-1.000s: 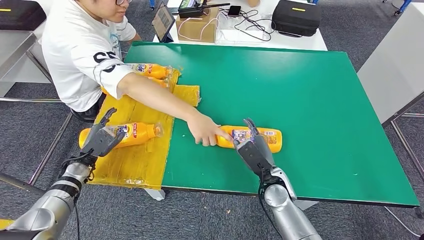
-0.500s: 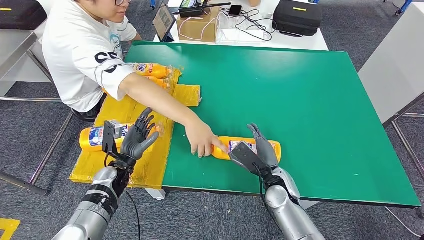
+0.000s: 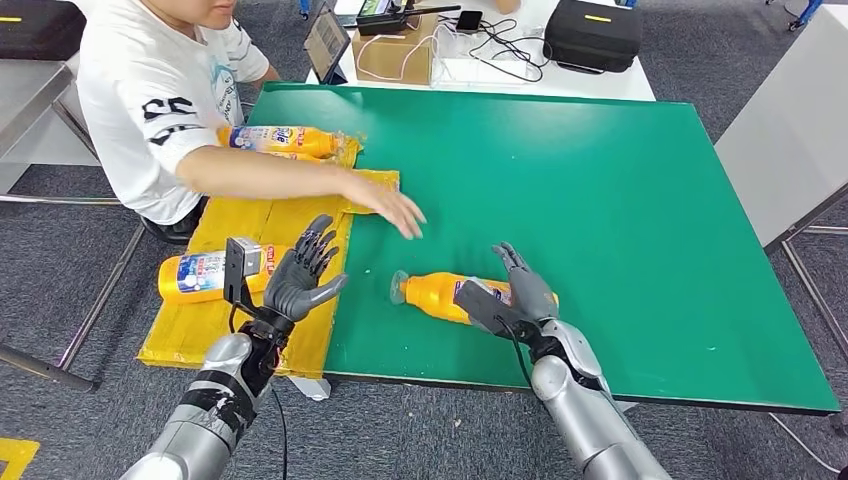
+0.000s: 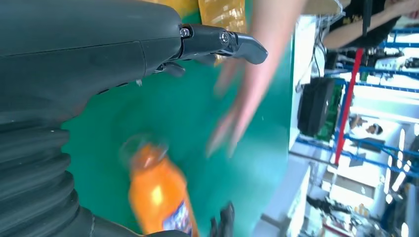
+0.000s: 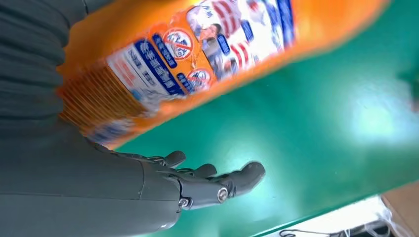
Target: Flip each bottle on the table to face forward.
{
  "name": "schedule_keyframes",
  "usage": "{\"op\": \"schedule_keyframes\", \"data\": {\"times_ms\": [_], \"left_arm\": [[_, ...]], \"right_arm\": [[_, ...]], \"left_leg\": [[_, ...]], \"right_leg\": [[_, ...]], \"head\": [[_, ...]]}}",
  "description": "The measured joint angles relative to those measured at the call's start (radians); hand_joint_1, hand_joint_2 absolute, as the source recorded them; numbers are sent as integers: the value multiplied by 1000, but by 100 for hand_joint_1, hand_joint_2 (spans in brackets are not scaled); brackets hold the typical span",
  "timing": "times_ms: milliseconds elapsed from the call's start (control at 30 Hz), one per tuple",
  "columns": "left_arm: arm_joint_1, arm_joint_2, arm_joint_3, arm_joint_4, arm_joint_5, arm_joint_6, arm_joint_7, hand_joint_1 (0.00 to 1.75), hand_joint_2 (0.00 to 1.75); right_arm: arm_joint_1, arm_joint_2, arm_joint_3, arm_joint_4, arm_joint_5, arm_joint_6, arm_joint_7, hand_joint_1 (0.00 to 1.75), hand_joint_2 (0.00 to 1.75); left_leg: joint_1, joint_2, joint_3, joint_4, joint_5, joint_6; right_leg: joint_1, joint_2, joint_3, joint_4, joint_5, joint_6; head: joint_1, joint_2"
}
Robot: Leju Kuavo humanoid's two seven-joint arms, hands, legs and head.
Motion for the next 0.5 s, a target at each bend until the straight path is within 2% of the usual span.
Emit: {"op": "schedule_keyframes", "data": {"times_ms": [200,500], "left_arm": [[0,0,-20,0,39,-26,12,0,175],[-2,2,-25,13,57,-43,22,0,175]], "right_arm": [[-95,-6,46,124,55,57,19,0,175],[-154,-16,87,217,61,113,25,0,175]], "left_leg": [[0,0,0,0,1,0],[0,0,0,0,1,0]], "right_leg": [[0,0,0,0,0,0],[0,0,0,0,0,0]], "head": [[0,0],[0,0]]}}
